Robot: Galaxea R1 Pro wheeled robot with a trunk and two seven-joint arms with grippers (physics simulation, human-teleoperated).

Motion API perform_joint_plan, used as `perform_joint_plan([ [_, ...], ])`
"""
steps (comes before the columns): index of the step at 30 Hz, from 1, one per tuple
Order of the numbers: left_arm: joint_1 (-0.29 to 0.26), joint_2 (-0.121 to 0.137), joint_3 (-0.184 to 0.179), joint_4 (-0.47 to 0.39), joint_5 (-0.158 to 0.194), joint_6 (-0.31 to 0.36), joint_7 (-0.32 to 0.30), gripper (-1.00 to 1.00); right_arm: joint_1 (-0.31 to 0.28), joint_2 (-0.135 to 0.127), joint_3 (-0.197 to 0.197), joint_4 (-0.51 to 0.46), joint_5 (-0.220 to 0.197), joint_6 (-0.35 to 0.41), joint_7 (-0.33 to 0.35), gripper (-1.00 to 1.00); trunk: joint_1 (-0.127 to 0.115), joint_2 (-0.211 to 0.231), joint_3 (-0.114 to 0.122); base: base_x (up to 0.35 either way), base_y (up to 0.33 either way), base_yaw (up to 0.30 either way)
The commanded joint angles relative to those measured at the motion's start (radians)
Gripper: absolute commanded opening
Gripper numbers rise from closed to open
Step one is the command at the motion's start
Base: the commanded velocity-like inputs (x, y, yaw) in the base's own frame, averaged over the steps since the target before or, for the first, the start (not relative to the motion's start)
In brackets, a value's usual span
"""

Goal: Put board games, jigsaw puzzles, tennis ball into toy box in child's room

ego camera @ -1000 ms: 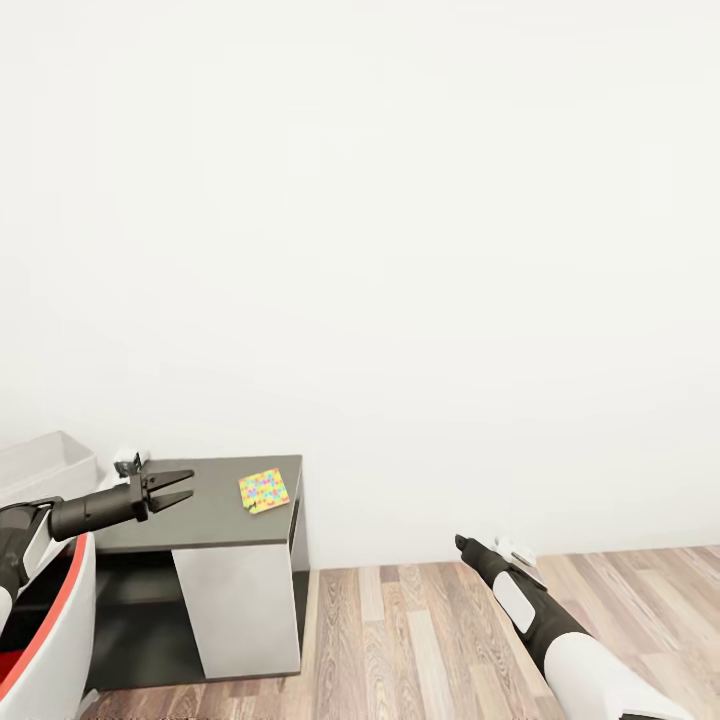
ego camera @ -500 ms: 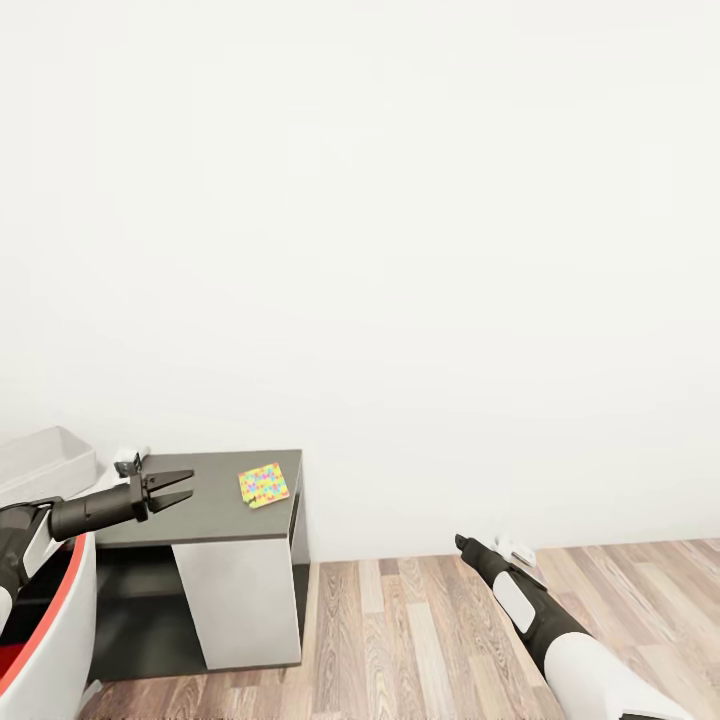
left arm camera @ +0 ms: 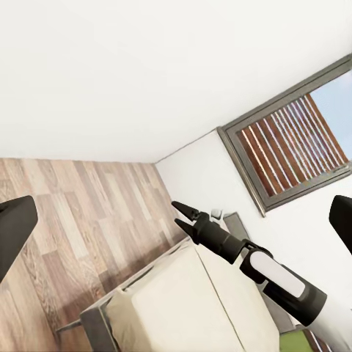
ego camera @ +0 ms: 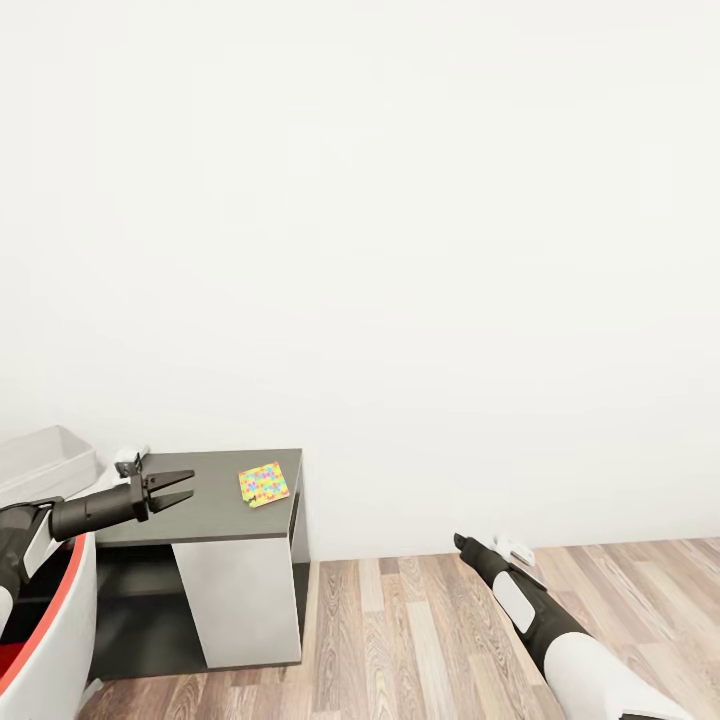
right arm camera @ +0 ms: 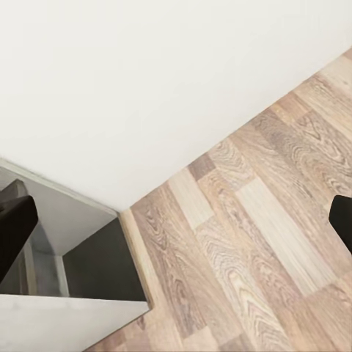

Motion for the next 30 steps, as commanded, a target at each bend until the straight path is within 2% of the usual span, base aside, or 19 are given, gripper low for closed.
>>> perform_joint_plan([
  [1, 0.000, 0.000, 0.001, 0.000, 0.000, 0.011, -0.003, 1.00, 0.000, 0.000, -0.002, -0.002, -0.008, 0.005, -0.001, 1.00, 0.000, -0.001, 0.000, 0.000, 0.000, 0.000],
  [21, 0.000, 0.000, 0.000, 0.000, 0.000, 0.009, 0.025, 1.00, 0.000, 0.000, -0.002, -0.002, -0.008, 0.003, 0.001, 1.00, 0.000, -0.001, -0.001, 0.000, 0.000, 0.000],
  [27, 0.000, 0.000, 0.000, 0.000, 0.000, 0.009, 0.051, 1.00, 0.000, -0.001, -0.003, -0.002, -0.008, 0.007, 0.001, 1.00, 0.000, -0.001, -0.001, 0.000, 0.000, 0.000],
  [30, 0.000, 0.000, 0.002, 0.000, 0.000, 0.009, 0.087, 1.00, 0.000, 0.000, -0.004, -0.002, -0.008, 0.009, -0.001, 1.00, 0.000, -0.001, -0.001, 0.000, 0.000, 0.000],
])
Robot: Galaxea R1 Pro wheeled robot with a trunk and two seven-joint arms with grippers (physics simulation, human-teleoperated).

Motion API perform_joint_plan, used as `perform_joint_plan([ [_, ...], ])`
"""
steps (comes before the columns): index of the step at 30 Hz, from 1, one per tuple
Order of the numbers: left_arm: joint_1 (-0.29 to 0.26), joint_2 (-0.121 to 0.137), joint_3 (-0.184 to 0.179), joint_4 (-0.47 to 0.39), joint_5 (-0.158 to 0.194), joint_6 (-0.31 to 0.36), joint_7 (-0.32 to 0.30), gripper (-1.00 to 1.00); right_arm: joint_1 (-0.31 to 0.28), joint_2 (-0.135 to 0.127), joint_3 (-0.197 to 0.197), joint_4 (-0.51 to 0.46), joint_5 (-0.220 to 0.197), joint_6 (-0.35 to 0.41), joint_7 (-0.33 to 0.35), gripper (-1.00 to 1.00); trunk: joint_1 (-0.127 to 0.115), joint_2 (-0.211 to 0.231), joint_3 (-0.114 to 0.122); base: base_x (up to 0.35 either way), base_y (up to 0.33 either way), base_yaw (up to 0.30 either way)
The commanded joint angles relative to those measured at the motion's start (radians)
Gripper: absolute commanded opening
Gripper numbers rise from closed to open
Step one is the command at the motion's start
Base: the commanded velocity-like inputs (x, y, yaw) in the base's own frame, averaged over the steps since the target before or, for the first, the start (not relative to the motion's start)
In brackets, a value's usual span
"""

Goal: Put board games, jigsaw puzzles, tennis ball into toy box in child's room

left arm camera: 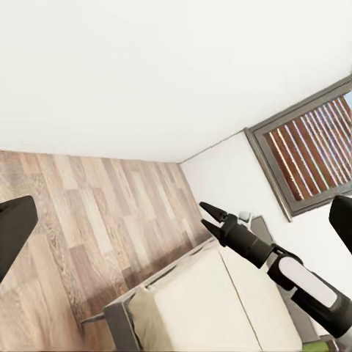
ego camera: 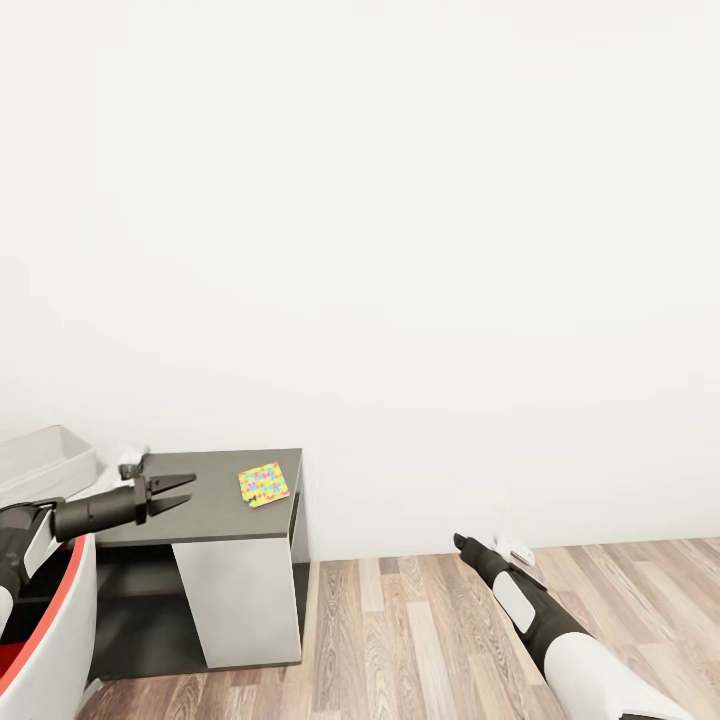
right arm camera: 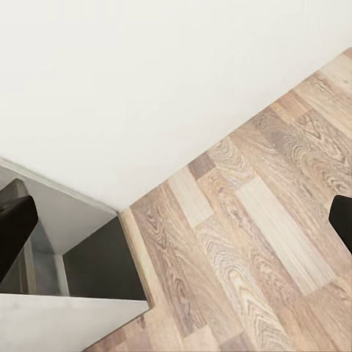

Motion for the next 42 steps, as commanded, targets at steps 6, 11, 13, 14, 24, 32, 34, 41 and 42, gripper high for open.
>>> perform_joint_plan([
  [6, 0.000, -0.005, 0.003, 0.000, 0.003, 0.011, 0.113, 1.00, 0.000, 0.001, -0.002, -0.005, -0.008, 0.008, -0.004, 1.00, 0.000, -0.001, 0.000, 0.000, 0.000, 0.000],
  [11, -0.001, -0.024, 0.004, -0.001, 0.004, 0.009, 0.218, 1.00, 0.000, 0.001, -0.002, -0.007, -0.008, 0.009, -0.004, 1.00, 0.000, -0.001, 0.000, 0.000, 0.000, 0.000],
  [13, -0.001, -0.033, 0.005, -0.002, 0.005, 0.004, 0.265, 1.00, 0.000, 0.002, -0.002, -0.007, -0.008, 0.009, -0.004, 1.00, 0.000, -0.001, 0.000, 0.000, 0.000, 0.000],
  [14, -0.001, -0.038, 0.005, -0.003, 0.005, 0.000, 0.289, 1.00, 0.000, 0.002, -0.002, -0.008, -0.008, 0.010, -0.004, 1.00, 0.000, -0.001, 0.000, 0.000, 0.000, 0.000],
  [24, -0.002, -0.111, 0.005, -0.006, 0.011, -0.074, 0.530, 1.00, 0.000, 0.001, -0.002, -0.007, -0.010, 0.012, 0.000, 1.00, 0.000, -0.001, 0.000, 0.000, 0.000, 0.000],
  [32, -0.002, -0.131, 0.005, -0.007, 0.013, -0.093, 0.600, 1.00, 0.000, 0.002, 0.000, -0.007, -0.010, 0.010, 0.001, 1.00, 0.000, -0.001, 0.000, 0.000, 0.000, 0.000],
  [34, -0.002, -0.133, 0.006, -0.007, 0.013, -0.095, 0.604, 1.00, 0.000, 0.002, 0.000, -0.007, -0.010, 0.010, 0.001, 1.00, 0.000, -0.001, 0.000, 0.000, 0.000, 0.000],
  [41, -0.002, -0.134, 0.007, -0.008, 0.013, -0.096, 0.610, 1.00, 0.000, 0.002, 0.000, -0.007, -0.009, 0.006, 0.002, 1.00, 0.000, -0.001, 0.000, 0.000, 0.000, 0.000],
  [42, -0.002, -0.134, 0.007, -0.008, 0.013, -0.097, 0.610, 1.00, 0.000, 0.002, 0.000, -0.007, -0.009, 0.005, 0.002, 1.00, 0.000, -0.001, 0.000, 0.000, 0.000, 0.000],
])
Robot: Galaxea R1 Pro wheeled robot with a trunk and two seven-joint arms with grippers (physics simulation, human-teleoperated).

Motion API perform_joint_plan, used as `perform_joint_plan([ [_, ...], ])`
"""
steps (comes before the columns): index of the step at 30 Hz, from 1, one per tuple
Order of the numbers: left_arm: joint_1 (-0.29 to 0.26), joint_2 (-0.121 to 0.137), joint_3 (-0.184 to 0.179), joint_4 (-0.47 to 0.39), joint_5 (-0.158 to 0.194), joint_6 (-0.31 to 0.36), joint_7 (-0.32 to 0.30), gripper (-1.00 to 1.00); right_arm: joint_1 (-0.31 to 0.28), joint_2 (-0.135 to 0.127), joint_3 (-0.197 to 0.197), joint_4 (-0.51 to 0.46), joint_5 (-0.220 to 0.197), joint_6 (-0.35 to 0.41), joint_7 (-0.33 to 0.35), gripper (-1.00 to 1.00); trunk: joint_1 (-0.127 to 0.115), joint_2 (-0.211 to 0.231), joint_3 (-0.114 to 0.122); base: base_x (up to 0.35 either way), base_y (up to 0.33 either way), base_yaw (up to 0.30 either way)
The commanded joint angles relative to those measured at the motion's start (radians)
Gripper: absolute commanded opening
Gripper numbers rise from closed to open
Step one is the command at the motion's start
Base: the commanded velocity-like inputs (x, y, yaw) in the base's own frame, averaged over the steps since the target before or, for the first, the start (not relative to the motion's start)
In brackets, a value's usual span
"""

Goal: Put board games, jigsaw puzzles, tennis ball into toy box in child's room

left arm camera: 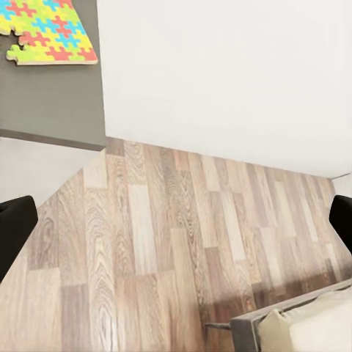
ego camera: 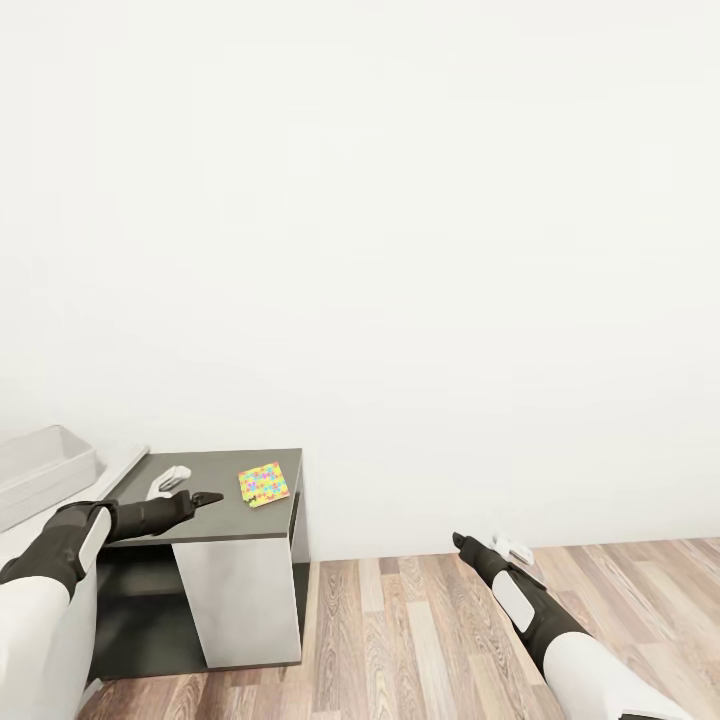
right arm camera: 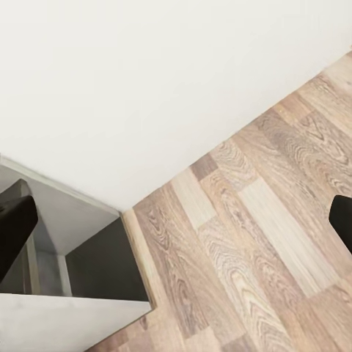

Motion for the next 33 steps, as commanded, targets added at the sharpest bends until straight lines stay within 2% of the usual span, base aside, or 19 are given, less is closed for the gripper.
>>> perform_joint_plan([
  [1, 0.000, 0.000, 0.003, 0.000, 0.003, 0.008, -0.001, 1.00, 0.000, 0.000, -0.002, -0.002, -0.008, 0.005, 0.000, 1.00, 0.000, -0.001, 0.000, 0.000, 0.000, 0.000],
  [11, 0.000, 0.000, 0.004, 0.000, 0.003, 0.008, -0.001, 1.00, 0.000, 0.000, -0.002, -0.003, -0.007, 0.001, 0.027, 1.00, 0.000, -0.001, 0.000, 0.029, 0.000, 0.000],
  [26, 0.000, 0.000, 0.004, 0.000, 0.003, -0.003, -0.003, 1.00, 0.000, -0.001, 0.001, -0.003, -0.007, 0.002, 0.039, 1.00, 0.000, -0.001, 0.000, 0.160, 0.000, 0.000],
  [33, 0.000, 0.000, 0.004, 0.000, 0.003, -0.024, -0.008, 1.00, 0.000, -0.002, -0.001, -0.003, -0.008, 0.008, 0.093, 1.00, 0.000, -0.001, 0.000, 0.227, 0.000, 0.000],
])
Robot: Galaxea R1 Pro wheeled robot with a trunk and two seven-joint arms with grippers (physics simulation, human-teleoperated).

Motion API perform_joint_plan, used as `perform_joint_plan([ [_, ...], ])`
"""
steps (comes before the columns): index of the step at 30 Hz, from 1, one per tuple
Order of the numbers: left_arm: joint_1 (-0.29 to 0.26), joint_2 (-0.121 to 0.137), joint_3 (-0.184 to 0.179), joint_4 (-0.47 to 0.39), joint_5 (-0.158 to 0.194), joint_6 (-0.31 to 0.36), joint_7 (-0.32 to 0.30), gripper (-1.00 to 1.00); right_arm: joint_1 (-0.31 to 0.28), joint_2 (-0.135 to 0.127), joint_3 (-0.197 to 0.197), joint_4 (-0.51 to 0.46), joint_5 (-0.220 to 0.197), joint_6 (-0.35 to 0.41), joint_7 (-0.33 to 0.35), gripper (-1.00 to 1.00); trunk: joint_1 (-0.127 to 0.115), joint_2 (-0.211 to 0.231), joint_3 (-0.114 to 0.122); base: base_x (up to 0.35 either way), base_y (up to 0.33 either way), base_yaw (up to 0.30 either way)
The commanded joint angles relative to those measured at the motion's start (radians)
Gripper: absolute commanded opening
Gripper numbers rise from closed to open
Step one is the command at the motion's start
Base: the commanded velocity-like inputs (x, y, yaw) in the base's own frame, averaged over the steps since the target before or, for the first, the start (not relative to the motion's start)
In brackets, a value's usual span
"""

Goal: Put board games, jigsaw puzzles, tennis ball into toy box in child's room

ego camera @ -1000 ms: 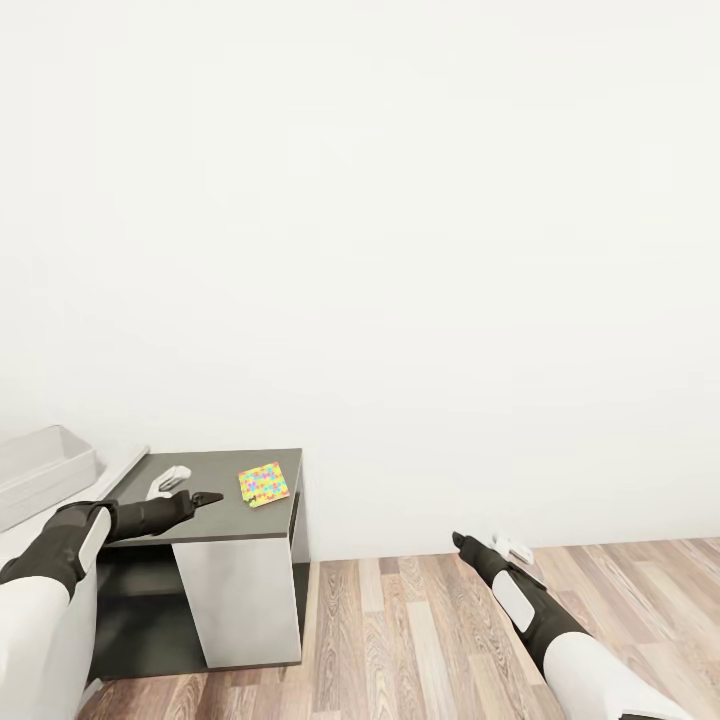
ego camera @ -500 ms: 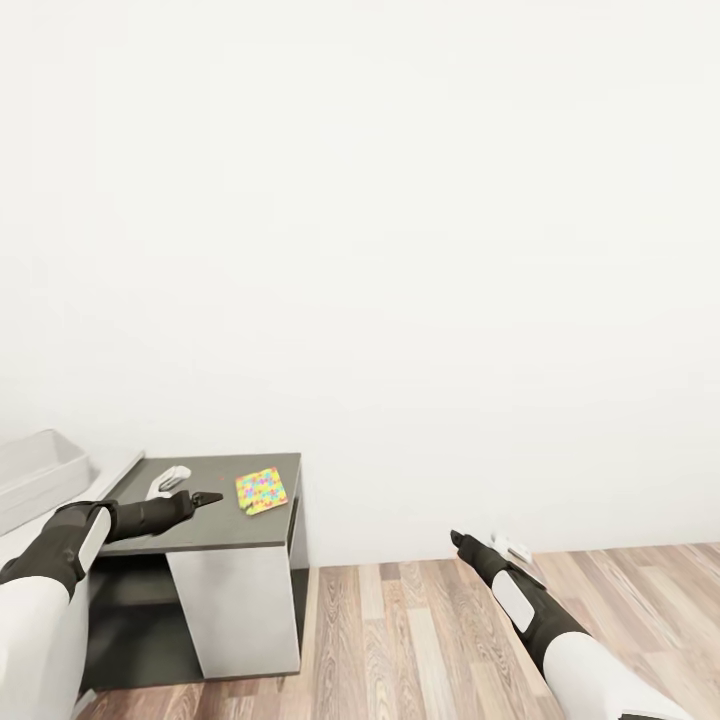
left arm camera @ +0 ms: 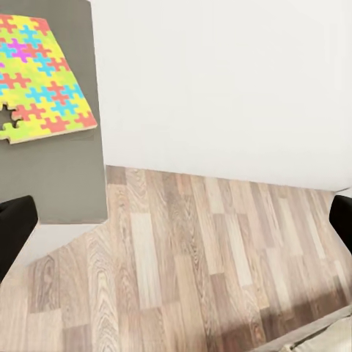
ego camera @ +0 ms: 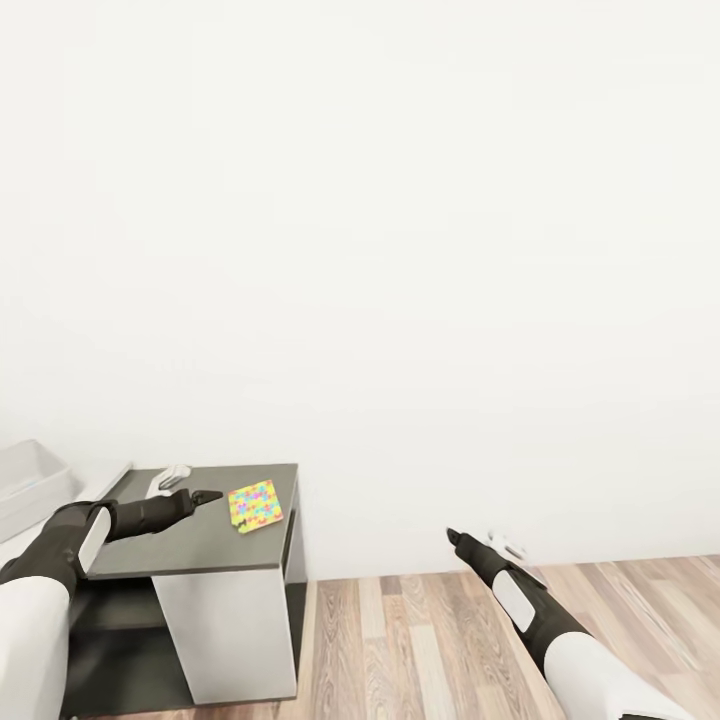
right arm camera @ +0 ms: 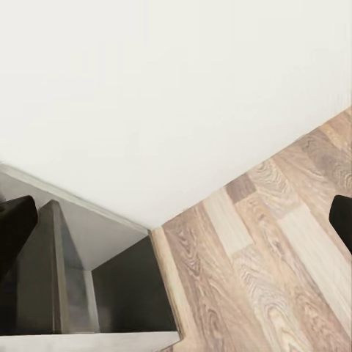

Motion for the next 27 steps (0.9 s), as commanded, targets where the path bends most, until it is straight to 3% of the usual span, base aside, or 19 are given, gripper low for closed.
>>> perform_joint_plan([
  [1, 0.000, 0.000, 0.003, 0.000, 0.003, 0.008, -0.001, 1.00, 0.000, 0.000, -0.007, -0.001, -0.006, 0.008, 0.017, 1.00, 0.001, -0.001, 0.000, 0.200, 0.000, 0.000],
  [7, 0.000, 0.000, 0.003, 0.000, 0.003, 0.004, -0.003, 1.00, -0.001, -0.003, -0.009, -0.001, -0.006, 0.053, 0.077, 1.00, 0.001, -0.001, 0.000, 0.172, 0.000, 0.000],
  [11, 0.000, 0.000, 0.003, 0.001, 0.003, 0.003, -0.003, 1.00, -0.006, -0.008, -0.010, -0.001, -0.007, 0.161, 0.098, 1.00, 0.001, -0.001, 0.000, 0.202, 0.000, 0.000],
  [13, 0.000, 0.000, 0.003, 0.001, 0.003, 0.002, -0.003, 1.00, -0.009, -0.019, -0.013, -0.001, -0.007, 0.231, 0.104, 1.00, 0.001, -0.001, 0.000, 0.233, 0.000, 0.000],
  [19, 0.000, 0.000, 0.003, 0.001, 0.003, 0.001, -0.003, 1.00, -0.012, -0.056, -0.019, -0.001, -0.015, 0.341, 0.111, 1.00, 0.001, -0.001, 0.000, 0.220, 0.000, 0.000],
  [27, 0.000, 0.000, 0.003, 0.001, 0.003, 0.000, -0.003, 1.00, -0.015, -0.070, -0.021, -0.001, -0.019, 0.425, 0.157, 1.00, 0.001, -0.001, 0.000, 0.118, 0.000, 0.000],
])
